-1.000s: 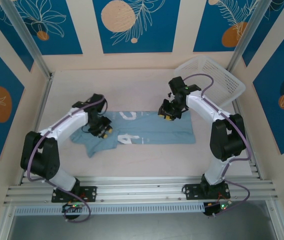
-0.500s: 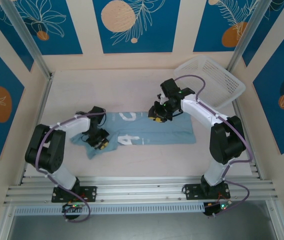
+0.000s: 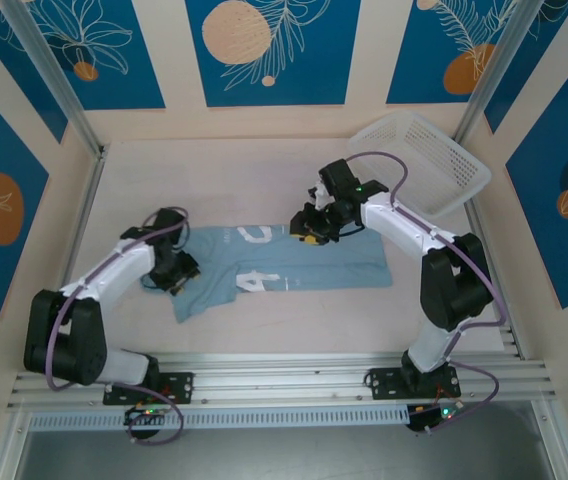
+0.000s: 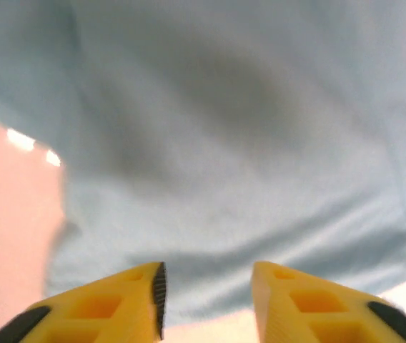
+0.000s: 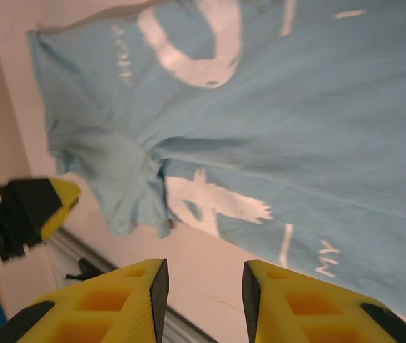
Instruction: Fold and stack the t-shirts
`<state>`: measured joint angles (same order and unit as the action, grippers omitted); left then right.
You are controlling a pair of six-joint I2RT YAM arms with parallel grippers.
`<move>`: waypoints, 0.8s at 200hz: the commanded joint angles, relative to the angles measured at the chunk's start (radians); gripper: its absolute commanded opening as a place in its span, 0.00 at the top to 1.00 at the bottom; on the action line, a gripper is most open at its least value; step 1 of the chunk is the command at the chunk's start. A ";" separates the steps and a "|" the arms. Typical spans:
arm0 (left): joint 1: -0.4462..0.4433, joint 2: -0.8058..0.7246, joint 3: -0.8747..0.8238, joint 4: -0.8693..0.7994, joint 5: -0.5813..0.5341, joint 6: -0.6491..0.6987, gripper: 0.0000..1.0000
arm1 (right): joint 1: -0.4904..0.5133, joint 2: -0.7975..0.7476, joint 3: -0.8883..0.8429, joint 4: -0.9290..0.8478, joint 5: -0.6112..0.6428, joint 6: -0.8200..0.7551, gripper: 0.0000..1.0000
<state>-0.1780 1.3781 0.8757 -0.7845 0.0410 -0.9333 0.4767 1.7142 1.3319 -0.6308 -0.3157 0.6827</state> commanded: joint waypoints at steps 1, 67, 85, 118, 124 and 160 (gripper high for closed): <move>0.094 0.002 0.011 0.047 -0.051 0.258 0.69 | 0.014 -0.038 -0.029 0.093 -0.132 -0.003 0.65; 0.150 0.061 -0.036 0.107 -0.066 0.509 0.76 | 0.014 -0.030 -0.027 0.113 -0.179 0.000 0.64; 0.155 0.084 -0.045 0.128 -0.066 0.521 0.73 | 0.014 -0.026 -0.024 0.131 -0.198 0.008 0.64; 0.172 0.128 -0.044 0.180 -0.055 0.540 0.70 | 0.017 -0.026 -0.024 0.181 -0.249 0.031 0.62; 0.173 0.134 -0.043 0.189 -0.053 0.546 0.70 | 0.018 -0.024 -0.022 0.179 -0.248 0.030 0.62; 0.178 0.169 -0.021 0.191 -0.064 0.573 0.70 | 0.017 -0.021 -0.012 0.164 -0.243 0.029 0.62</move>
<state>-0.0151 1.5230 0.8368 -0.6075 -0.0093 -0.4034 0.4904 1.7058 1.3022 -0.4625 -0.5205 0.7059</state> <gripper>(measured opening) 0.299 0.384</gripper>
